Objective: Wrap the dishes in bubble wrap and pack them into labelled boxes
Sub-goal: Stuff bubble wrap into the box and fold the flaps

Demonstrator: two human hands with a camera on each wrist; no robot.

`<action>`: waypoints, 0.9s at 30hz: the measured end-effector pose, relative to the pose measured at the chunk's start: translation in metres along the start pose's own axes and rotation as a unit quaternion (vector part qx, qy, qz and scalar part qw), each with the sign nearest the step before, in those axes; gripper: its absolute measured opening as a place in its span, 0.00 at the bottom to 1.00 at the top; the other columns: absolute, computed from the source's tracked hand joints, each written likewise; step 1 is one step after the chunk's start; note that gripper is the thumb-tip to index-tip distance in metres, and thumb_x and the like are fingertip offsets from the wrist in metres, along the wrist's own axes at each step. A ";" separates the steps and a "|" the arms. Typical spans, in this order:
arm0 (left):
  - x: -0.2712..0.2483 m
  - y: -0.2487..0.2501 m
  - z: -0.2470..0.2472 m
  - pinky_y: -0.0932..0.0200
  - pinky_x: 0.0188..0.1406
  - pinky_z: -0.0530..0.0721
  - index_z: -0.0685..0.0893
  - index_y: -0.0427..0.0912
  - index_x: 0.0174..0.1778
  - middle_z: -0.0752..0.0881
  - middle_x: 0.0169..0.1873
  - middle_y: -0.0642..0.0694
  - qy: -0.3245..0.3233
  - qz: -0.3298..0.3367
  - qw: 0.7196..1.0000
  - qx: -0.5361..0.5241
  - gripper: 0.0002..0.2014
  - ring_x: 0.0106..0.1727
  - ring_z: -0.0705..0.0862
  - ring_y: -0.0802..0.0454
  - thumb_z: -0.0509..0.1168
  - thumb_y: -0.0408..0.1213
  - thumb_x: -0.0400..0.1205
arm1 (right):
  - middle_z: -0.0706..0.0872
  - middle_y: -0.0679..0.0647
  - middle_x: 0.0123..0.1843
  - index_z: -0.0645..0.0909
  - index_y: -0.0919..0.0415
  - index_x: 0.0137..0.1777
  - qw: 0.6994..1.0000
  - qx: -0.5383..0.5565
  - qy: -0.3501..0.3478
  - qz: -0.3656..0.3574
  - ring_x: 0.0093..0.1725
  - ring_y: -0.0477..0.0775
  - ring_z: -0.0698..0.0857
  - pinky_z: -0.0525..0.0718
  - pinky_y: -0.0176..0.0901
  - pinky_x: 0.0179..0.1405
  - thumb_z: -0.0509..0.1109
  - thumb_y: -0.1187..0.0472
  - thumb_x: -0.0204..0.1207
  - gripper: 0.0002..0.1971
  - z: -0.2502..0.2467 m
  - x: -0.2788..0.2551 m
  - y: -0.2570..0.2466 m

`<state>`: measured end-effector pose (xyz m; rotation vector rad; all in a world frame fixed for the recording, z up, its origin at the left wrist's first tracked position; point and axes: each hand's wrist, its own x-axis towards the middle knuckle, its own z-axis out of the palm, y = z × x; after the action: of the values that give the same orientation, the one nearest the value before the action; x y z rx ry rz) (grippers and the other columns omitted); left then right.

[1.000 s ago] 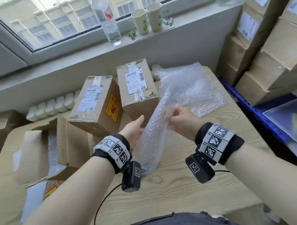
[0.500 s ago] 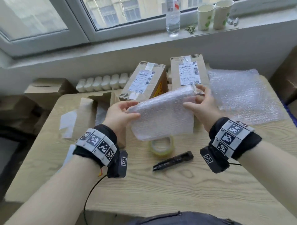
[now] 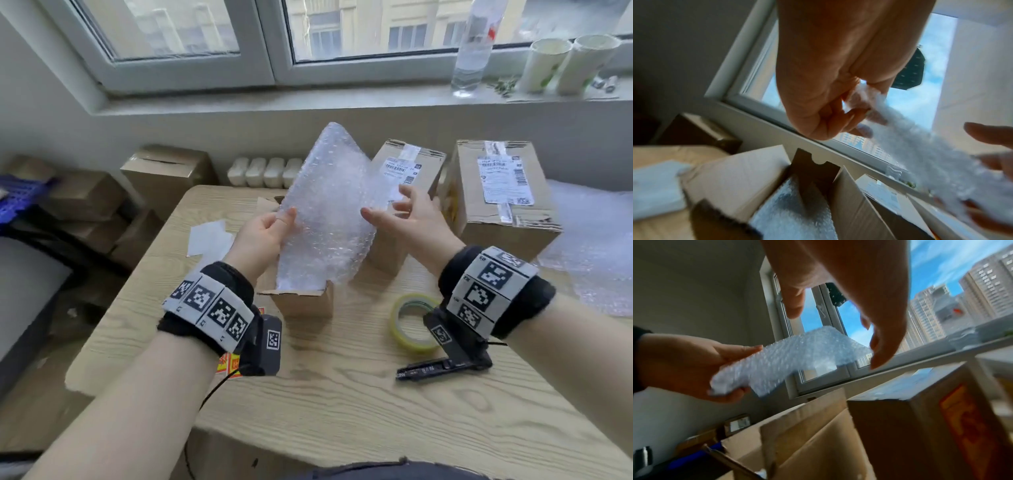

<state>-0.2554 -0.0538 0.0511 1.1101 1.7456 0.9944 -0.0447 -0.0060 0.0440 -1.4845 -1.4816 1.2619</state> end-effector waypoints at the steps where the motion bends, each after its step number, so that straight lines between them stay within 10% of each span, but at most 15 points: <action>1: 0.001 -0.004 -0.007 0.50 0.49 0.80 0.83 0.46 0.41 0.85 0.39 0.44 -0.011 -0.031 0.998 -0.061 0.17 0.43 0.81 0.46 0.58 0.53 0.84 | 0.70 0.59 0.74 0.57 0.61 0.81 0.998 0.036 -0.043 0.032 0.66 0.53 0.76 0.80 0.51 0.65 0.76 0.41 0.65 0.49 0.013 0.000 -0.004; 6: 0.003 -0.022 -0.030 0.62 0.33 0.76 0.78 0.45 0.41 0.84 0.32 0.49 -0.049 -0.167 0.970 -0.171 0.16 0.32 0.79 0.55 0.55 0.52 0.86 | 0.74 0.61 0.71 0.61 0.57 0.79 0.988 0.140 -0.030 0.053 0.55 0.53 0.82 0.86 0.43 0.50 0.71 0.65 0.77 0.33 0.068 0.002 -0.023; 10: 0.015 -0.042 -0.050 0.59 0.32 0.78 0.77 0.39 0.45 0.83 0.38 0.41 -0.063 -0.123 0.987 0.086 0.19 0.30 0.81 0.50 0.54 0.52 0.87 | 0.80 0.55 0.56 0.73 0.52 0.71 0.991 -0.104 -0.033 -0.075 0.37 0.46 0.80 0.81 0.32 0.31 0.65 0.70 0.79 0.23 0.099 0.005 -0.033; 16: 0.023 -0.052 -0.061 0.47 0.58 0.84 0.72 0.45 0.72 0.81 0.60 0.42 -0.118 0.019 0.960 0.252 0.25 0.58 0.83 0.48 0.67 0.46 0.80 | 0.81 0.56 0.67 0.80 0.60 0.65 0.941 -0.323 -0.101 -0.002 0.67 0.55 0.79 0.75 0.41 0.62 0.58 0.71 0.81 0.17 0.132 0.020 -0.019; 22: 0.034 -0.055 -0.044 0.56 0.69 0.72 0.78 0.49 0.70 0.74 0.71 0.46 -0.165 0.145 0.909 0.353 0.19 0.70 0.75 0.49 0.62 0.46 0.83 | 0.77 0.64 0.65 0.72 0.70 0.69 0.904 -0.419 -0.080 -0.026 0.63 0.59 0.77 0.73 0.41 0.53 0.69 0.63 0.76 0.22 0.132 0.043 -0.016; 27: 0.041 -0.062 -0.027 0.48 0.58 0.77 0.84 0.45 0.58 0.81 0.59 0.45 -0.180 0.177 0.783 0.568 0.19 0.61 0.80 0.43 0.49 0.48 0.87 | 0.68 0.61 0.73 0.71 0.68 0.69 0.859 -0.483 -0.166 -0.037 0.73 0.58 0.70 0.69 0.42 0.67 0.69 0.66 0.76 0.22 0.142 0.048 -0.005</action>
<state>-0.3091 -0.0386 -0.0047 2.2509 1.7931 -0.2652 -0.1852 0.0180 -0.0014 -1.8056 -2.6165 0.7319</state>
